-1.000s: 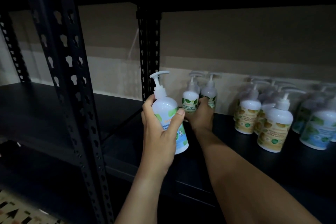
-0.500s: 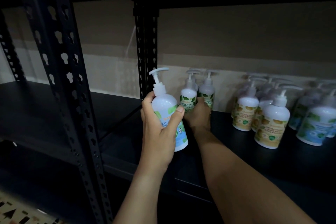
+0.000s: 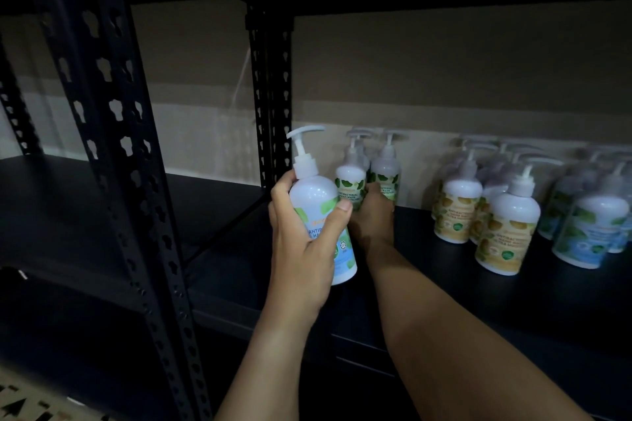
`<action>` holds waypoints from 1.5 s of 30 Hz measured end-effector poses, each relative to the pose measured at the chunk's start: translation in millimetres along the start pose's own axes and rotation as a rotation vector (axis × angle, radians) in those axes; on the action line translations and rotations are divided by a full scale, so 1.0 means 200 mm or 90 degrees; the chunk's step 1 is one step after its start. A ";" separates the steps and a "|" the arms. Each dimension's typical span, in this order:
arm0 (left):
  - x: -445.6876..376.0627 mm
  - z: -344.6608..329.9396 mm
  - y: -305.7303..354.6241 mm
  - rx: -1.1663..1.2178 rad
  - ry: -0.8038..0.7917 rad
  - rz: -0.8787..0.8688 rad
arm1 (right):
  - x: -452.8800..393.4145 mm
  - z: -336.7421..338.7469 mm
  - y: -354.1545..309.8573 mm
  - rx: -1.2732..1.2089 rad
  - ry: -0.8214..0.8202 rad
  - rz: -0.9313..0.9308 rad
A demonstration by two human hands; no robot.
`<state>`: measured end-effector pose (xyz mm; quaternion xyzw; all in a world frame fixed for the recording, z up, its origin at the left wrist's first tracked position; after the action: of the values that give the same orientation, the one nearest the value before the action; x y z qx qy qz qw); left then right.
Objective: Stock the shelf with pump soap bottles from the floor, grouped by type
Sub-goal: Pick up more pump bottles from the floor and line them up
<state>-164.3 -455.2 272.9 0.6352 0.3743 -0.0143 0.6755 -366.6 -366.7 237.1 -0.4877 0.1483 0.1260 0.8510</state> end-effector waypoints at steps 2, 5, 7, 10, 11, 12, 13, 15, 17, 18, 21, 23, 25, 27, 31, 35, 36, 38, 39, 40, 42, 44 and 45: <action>0.00 0.00 0.00 -0.005 -0.006 -0.004 | 0.01 0.01 0.00 -0.001 -0.006 -0.010; 0.00 0.01 -0.01 -0.010 -0.014 -0.005 | 0.03 0.02 0.00 -0.005 -0.012 -0.025; 0.00 0.00 -0.01 -0.004 -0.015 -0.005 | 0.06 0.04 0.01 0.000 -0.024 -0.030; 0.01 -0.04 0.00 0.017 -0.030 -0.005 | 0.14 0.10 0.03 0.033 -0.060 0.002; 0.01 -0.05 0.01 0.022 -0.036 -0.009 | 0.17 0.12 0.04 0.039 -0.081 0.024; 0.02 -0.07 0.02 0.028 -0.046 -0.013 | 0.22 0.14 0.05 0.049 -0.109 0.047; 0.03 -0.10 0.03 0.037 -0.057 -0.016 | 0.26 0.17 0.06 0.059 -0.136 0.067; 0.06 -0.16 0.06 0.067 -0.082 -0.015 | 0.34 0.25 0.09 0.102 -0.184 0.087; 0.09 -0.23 0.09 0.083 -0.109 -0.012 | 0.43 0.36 0.12 0.181 -0.222 0.105; 0.11 -0.26 0.10 0.083 -0.122 -0.014 | 0.47 0.43 0.14 0.225 -0.238 0.124; 0.18 -0.37 0.12 0.063 -0.166 -0.014 | 0.61 0.66 0.20 0.276 -0.252 0.183; 0.23 -0.44 0.12 0.045 -0.195 -0.008 | 0.66 0.82 0.27 0.291 -0.259 0.167; 0.29 -0.50 0.14 0.028 -0.222 -0.005 | 0.69 0.96 0.34 0.312 -0.264 0.139; 0.34 -0.56 0.15 0.016 -0.248 -0.003 | 0.71 1.10 0.42 0.326 -0.256 0.114; 0.43 -0.69 0.16 0.002 -0.271 -0.003 | 0.75 1.36 0.58 0.366 -0.245 0.052; 0.51 -0.87 0.15 -0.003 -0.295 0.001 | 0.78 1.63 0.73 0.385 -0.215 -0.014; 0.53 -0.92 0.14 -0.001 -0.302 0.003 | 0.79 1.68 0.77 0.390 -0.212 -0.029; 0.57 -1.02 0.13 0.009 -0.313 0.002 | 0.80 1.77 0.81 0.395 -0.209 -0.055; 0.59 -1.07 0.13 0.012 -0.318 -0.001 | 0.81 1.81 0.82 0.394 -0.209 -0.064; 0.61 -1.13 0.13 0.016 -0.325 -0.002 | 0.81 1.85 0.83 0.390 -0.208 -0.069; 0.64 -1.25 0.13 0.022 -0.337 -0.002 | 0.82 1.92 0.88 0.391 -0.204 -0.082; 0.67 -1.36 0.13 0.018 -0.334 -0.008 | 0.82 1.99 0.92 0.395 -0.197 -0.101; 0.68 -1.42 0.13 0.014 -0.328 -0.012 | 0.82 2.02 0.94 0.396 -0.192 -0.110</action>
<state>-192.7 -141.4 248.5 0.6143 0.1956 -0.1855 0.7416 -231.2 88.4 220.7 -0.1919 0.0108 0.0729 0.9787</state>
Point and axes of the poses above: each hand's wrist, its own x-axis away from the middle knuckle, its own z-axis out of the back of the hand, y = z × x, the point moved 7 cm from there along -x, towards the middle knuckle, and after that the axes turned 2 degrees about -y, right-handed, at the moved point
